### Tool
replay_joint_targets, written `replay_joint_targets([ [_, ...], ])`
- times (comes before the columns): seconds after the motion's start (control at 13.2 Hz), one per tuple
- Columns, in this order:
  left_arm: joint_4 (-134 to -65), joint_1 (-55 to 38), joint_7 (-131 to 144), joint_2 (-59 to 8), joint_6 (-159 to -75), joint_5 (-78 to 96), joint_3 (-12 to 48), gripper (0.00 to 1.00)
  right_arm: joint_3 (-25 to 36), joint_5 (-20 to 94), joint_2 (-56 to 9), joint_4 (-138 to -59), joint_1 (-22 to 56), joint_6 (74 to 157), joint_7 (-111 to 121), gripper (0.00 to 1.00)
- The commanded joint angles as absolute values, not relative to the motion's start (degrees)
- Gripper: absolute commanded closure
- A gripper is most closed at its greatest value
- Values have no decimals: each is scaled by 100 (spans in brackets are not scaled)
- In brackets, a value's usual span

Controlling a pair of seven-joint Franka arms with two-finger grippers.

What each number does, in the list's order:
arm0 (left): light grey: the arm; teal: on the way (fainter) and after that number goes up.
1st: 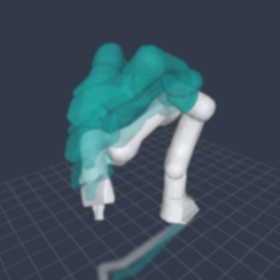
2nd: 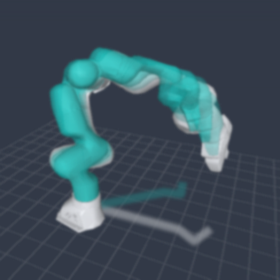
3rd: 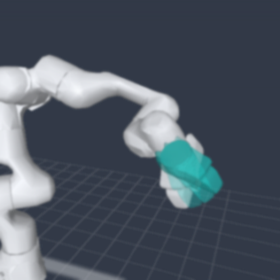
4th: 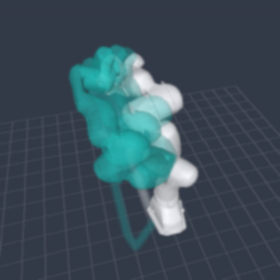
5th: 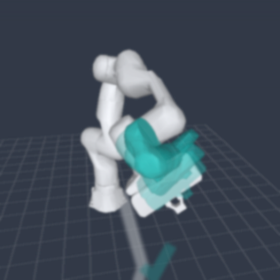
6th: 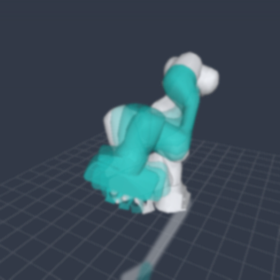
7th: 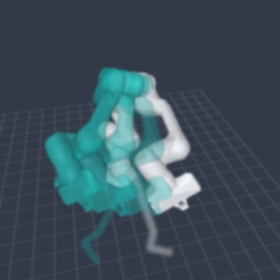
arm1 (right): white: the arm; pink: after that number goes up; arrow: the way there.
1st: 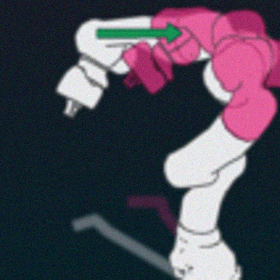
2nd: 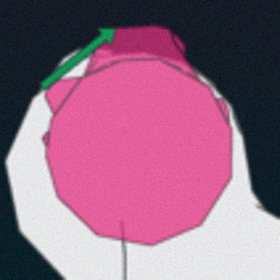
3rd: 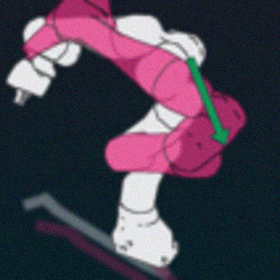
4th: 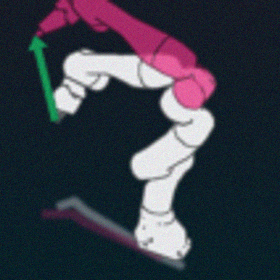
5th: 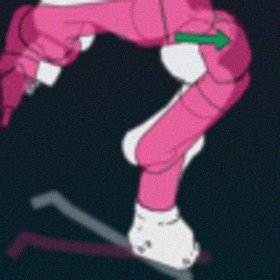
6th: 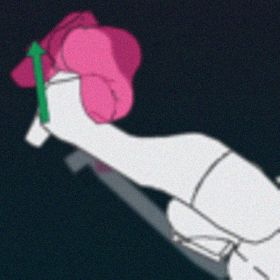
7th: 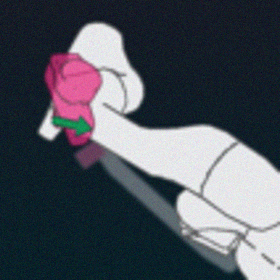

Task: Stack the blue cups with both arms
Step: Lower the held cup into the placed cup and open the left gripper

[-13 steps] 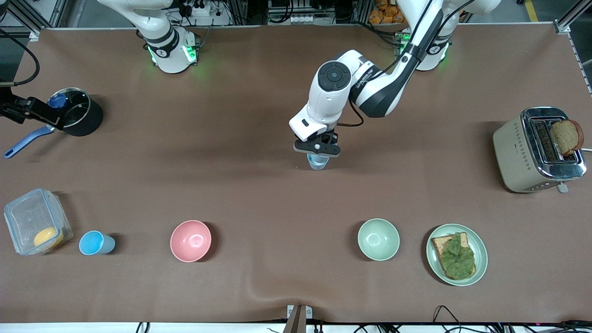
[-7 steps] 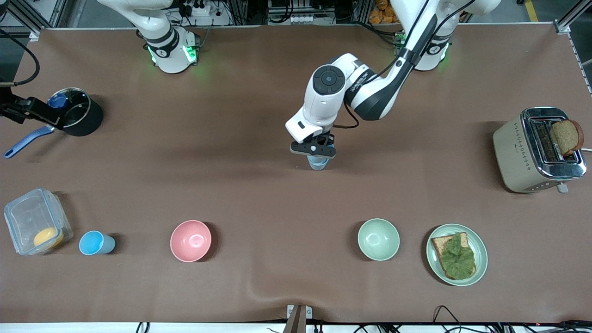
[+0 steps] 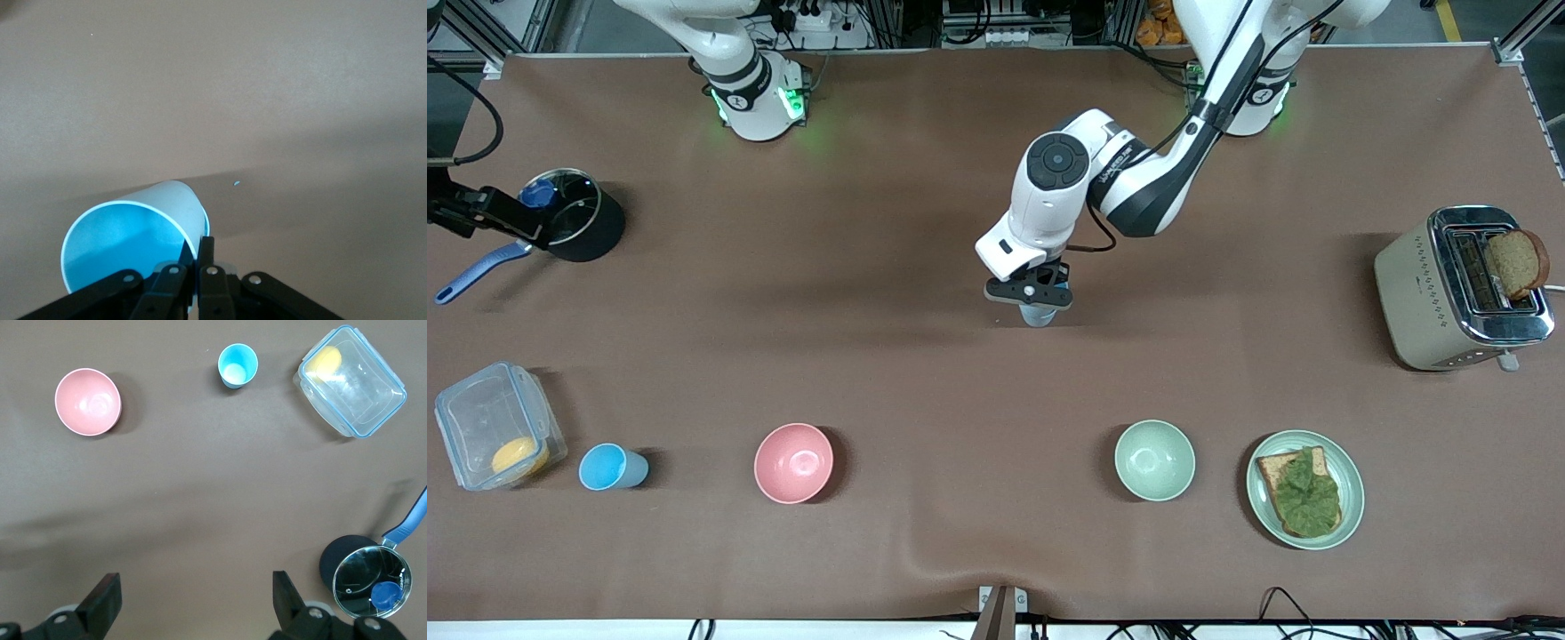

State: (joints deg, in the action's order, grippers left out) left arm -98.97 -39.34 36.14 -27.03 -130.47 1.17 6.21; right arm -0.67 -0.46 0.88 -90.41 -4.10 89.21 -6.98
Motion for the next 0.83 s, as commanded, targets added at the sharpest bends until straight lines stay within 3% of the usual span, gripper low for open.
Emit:
replay_joint_targets([
  [0.0, -9747, -4008, 3788, -2768, -12937, -35, 519, 96, -97, -158, 35, -8921, -431, 8859, -659, 0],
  [0.08, -9747, -4008, 3788, -2777, -12937, -35, 519, 93, -97, -158, 35, -8921, -431, 8859, -659, 0],
  [0.23, -9747, -4008, 3805, -2795, -12937, -35, 510, 57, -97, -158, 35, -8921, -431, 8851, -650, 0],
  [0.3, -9738, -4008, 3814, -2795, -12937, -35, 510, 51, -97, -158, 26, -8921, -439, 8851, -650, 0],
  [0.75, -9756, -3764, 3788, -2532, -12937, -35, 510, 43, -97, -158, 35, -8921, -422, 8842, -650, 0],
])
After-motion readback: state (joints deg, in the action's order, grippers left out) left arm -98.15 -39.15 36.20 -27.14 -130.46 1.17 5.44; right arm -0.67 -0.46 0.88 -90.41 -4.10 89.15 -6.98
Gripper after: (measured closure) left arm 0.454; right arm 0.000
